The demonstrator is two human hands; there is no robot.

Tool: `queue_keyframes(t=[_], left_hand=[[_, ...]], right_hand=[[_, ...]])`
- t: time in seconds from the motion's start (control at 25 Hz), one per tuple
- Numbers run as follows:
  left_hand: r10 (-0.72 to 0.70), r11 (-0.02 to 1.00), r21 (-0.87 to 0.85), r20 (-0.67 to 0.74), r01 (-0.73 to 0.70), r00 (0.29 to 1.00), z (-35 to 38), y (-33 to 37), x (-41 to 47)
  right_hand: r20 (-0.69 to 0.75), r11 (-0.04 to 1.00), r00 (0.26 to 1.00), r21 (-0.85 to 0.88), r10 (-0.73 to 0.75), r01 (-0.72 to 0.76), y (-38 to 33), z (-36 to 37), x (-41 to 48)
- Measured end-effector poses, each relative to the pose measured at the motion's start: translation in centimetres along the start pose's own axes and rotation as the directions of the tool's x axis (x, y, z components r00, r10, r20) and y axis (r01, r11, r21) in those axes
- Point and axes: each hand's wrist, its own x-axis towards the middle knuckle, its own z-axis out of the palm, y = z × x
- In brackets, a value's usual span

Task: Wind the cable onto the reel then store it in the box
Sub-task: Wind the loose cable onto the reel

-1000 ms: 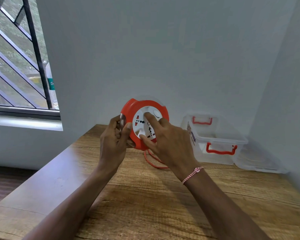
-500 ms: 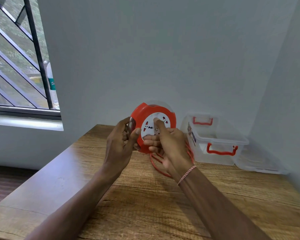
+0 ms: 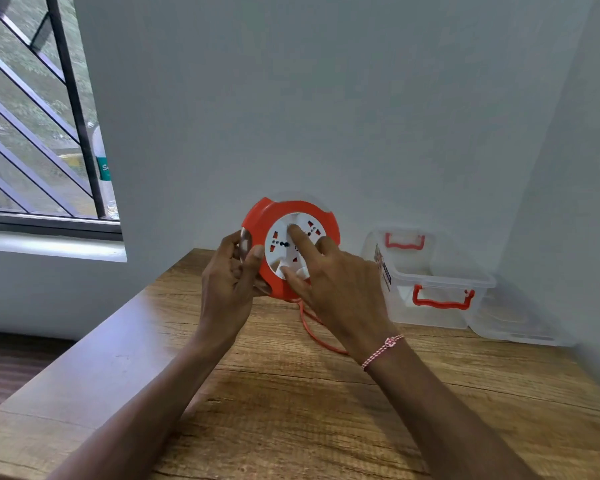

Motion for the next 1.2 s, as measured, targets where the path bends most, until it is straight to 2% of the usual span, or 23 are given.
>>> queue_keyframes(t=[0.2, 0.24, 0.32, 0.36, 0.4, 0.44, 0.48, 0.52, 0.56, 0.6, 0.64, 0.68, 0.72, 0.76, 0.8, 0.84, 0.88, 0.96, 1.08, 1.2], left_hand=[[0.036, 0.999, 0.003, 0.047, -0.036, 0.998, 0.3, 0.0, -0.4], [0.045, 0.999, 0.004, 0.055, -0.046, 0.997, 0.3, 0.0, -0.4], [0.066, 0.998, 0.007, 0.064, -0.067, 0.996, 0.3, 0.1, -0.5], [0.078, 0.997, 0.011, 0.068, -0.079, 0.995, 0.4, 0.1, -0.5], [0.094, 0.995, 0.022, 0.068, -0.095, 0.993, 0.5, 0.1, -0.5], [0.112, 0.993, 0.038, 0.065, -0.115, 0.992, 0.6, 0.1, -0.6], [0.127, 0.990, 0.055, 0.061, -0.130, 0.990, 0.7, 0.0, -0.6], [0.129, 0.989, 0.071, 0.054, -0.133, 0.990, 0.8, 0.0, -0.7], [0.121, 0.988, 0.087, 0.041, -0.125, 0.992, 0.8, -0.1, -0.6], [0.105, 0.989, 0.099, 0.022, -0.106, 0.994, 0.7, -0.1, -0.6], [0.082, 0.992, 0.097, 0.001, -0.082, 0.997, 0.5, -0.1, -0.4], [0.055, 0.996, 0.074, -0.017, -0.053, 0.998, 0.4, -0.1, -0.3], [0.028, 0.999, 0.042, -0.029, -0.027, 0.999, 0.2, -0.1, -0.1], [0.009, 1.000, 0.018, -0.033, -0.008, 0.999, 0.0, 0.0, 0.0], [-0.001, 1.000, 0.008, -0.033, 0.002, 0.999, 0.0, 0.1, 0.2], [-0.005, 1.000, 0.005, -0.032, 0.005, 0.999, -0.1, 0.2, 0.2], [-0.004, 1.000, 0.004, -0.032, 0.004, 0.999, 0.0, 0.2, 0.3], [0.000, 1.000, 0.001, -0.029, 0.000, 1.000, 0.1, 0.1, 0.2], [0.017, 1.000, -0.007, -0.014, -0.017, 1.000, 0.2, -0.1, 0.0], [0.055, 0.998, -0.002, 0.006, -0.055, 0.998, 0.3, 0.2, -0.2]], right_hand=[[-0.019, 0.992, 0.996, 0.093, 0.087, -0.085, -0.2, 0.1, 0.0], [-0.027, 0.981, 0.991, 0.144, 0.133, -0.128, -0.2, 0.0, 0.0], [0.049, 0.905, 0.946, 0.281, 0.320, -0.321, -0.4, -0.2, 0.3], [0.135, 0.801, 0.885, 0.381, 0.445, -0.461, -0.6, -0.3, 0.5], [0.251, 0.604, 0.786, 0.523, 0.565, -0.601, -0.9, -0.2, 0.8], [0.401, 0.300, 0.659, 0.659, 0.637, -0.690, -1.2, -0.2, 1.0], [0.554, -0.023, 0.533, 0.707, 0.640, -0.707, -1.5, -0.3, 1.1], [0.666, -0.249, 0.452, 0.686, 0.594, -0.684, -1.6, -0.5, 1.1], [0.728, -0.361, 0.427, 0.655, 0.537, -0.664, -1.6, -0.6, 1.0], [0.751, -0.379, 0.437, 0.640, 0.495, -0.669, -1.5, -0.7, 0.9], [0.730, -0.305, 0.479, 0.656, 0.487, -0.690, -1.2, -0.9, 0.9], [0.649, -0.087, 0.558, 0.689, 0.517, -0.720, -0.7, -1.0, 0.9], [0.494, 0.266, 0.679, 0.666, 0.543, -0.697, 0.0, -1.0, 0.9], [0.280, 0.634, 0.819, 0.526, 0.501, -0.567, 0.7, -1.0, 0.8], [0.090, 0.868, 0.930, 0.335, 0.356, -0.365, 1.2, -1.0, 0.5], [-0.013, 0.963, 0.981, 0.195, 0.193, -0.186, 1.3, -1.0, 0.4], [-0.040, 0.990, 0.996, 0.126, 0.074, -0.068, 1.3, -1.0, 0.4], [-0.035, 0.998, 0.999, 0.066, -0.022, 0.024, 0.8, -0.8, 0.3], [-0.028, 1.000, 0.999, -0.009, -0.027, 0.027, 0.3, -0.8, 0.5], [-0.032, 1.000, 0.999, 0.009, 0.006, -0.006, 0.2, -0.9, 0.6]])
